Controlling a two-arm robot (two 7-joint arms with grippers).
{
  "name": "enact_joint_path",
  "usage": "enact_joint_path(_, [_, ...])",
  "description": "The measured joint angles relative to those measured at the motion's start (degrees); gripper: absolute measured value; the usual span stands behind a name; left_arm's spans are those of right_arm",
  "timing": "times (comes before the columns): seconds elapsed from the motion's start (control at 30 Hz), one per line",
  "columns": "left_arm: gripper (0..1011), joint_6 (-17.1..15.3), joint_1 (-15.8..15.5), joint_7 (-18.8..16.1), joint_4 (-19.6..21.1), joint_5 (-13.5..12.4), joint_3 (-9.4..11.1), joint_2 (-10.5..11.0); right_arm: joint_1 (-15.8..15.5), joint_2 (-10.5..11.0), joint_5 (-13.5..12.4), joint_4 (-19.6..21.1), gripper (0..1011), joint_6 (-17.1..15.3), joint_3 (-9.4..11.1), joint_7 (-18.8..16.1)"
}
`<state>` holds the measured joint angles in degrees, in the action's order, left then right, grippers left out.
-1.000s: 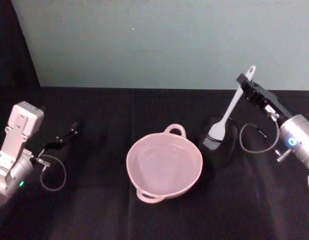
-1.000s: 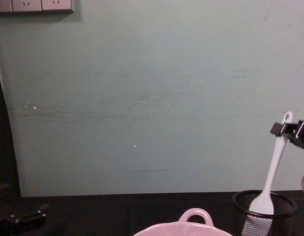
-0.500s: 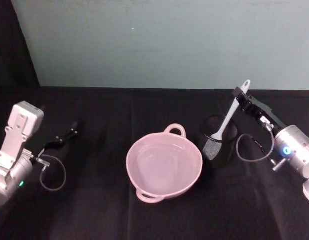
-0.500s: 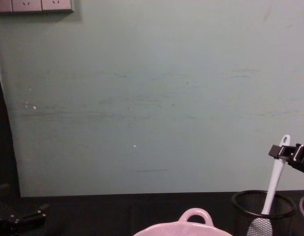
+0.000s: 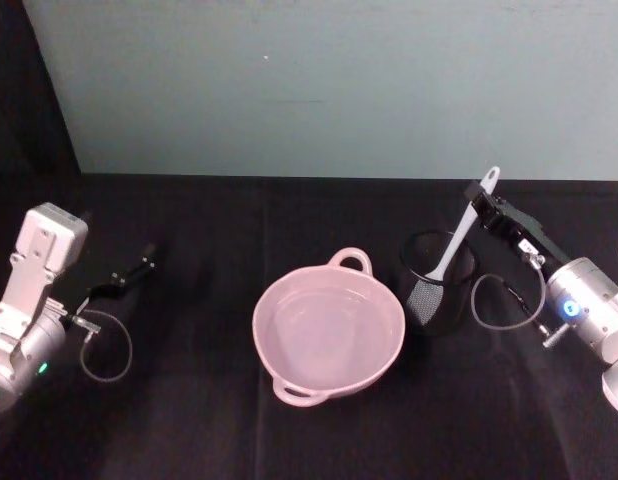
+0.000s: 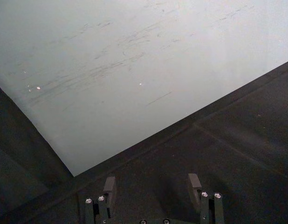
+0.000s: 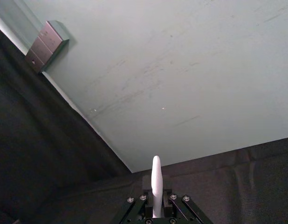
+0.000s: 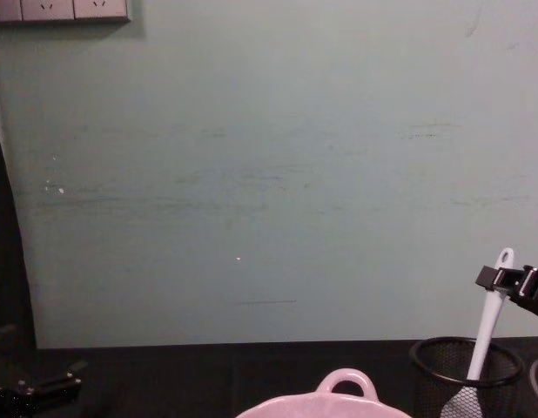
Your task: Use the one hand to pick up the spoon and stir the clear water in the bowl.
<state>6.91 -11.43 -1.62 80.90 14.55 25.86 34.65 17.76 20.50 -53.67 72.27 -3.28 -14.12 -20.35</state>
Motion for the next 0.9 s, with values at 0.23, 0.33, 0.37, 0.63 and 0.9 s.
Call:
enact_joint_path(0.23, [1005, 0.0, 0.0, 0.0, 0.0, 0.0, 0.0, 0.0, 0.0, 0.1, -0.1, -0.2, 116, 0.2, 0.0, -0.3])
enact_joint_path(0.33, [1005, 0.0, 0.0, 0.0, 0.0, 0.0, 0.0, 0.0, 0.0, 0.1, -0.1, -0.1, 116, 0.2, 0.0, -0.3])
enact_joint_path(0.37, [1005, 0.0, 0.0, 0.0, 0.0, 0.0, 0.0, 0.0, 0.0, 0.0, -0.1, -0.1, 116, 0.2, 0.0, -0.3])
enact_joint_path(0.63, [1005, 0.0, 0.0, 0.0, 0.0, 0.0, 0.0, 0.0, -0.1, 0.0, 0.0, 0.0, 333, 0.1, 0.0, -0.1])
enact_joint_path(0.9, [1005, 0.0, 0.0, 0.0, 0.0, 0.0, 0.0, 0.0, -0.1, 0.0, 0.0, 0.0, 572, 0.1, 0.1, -0.1])
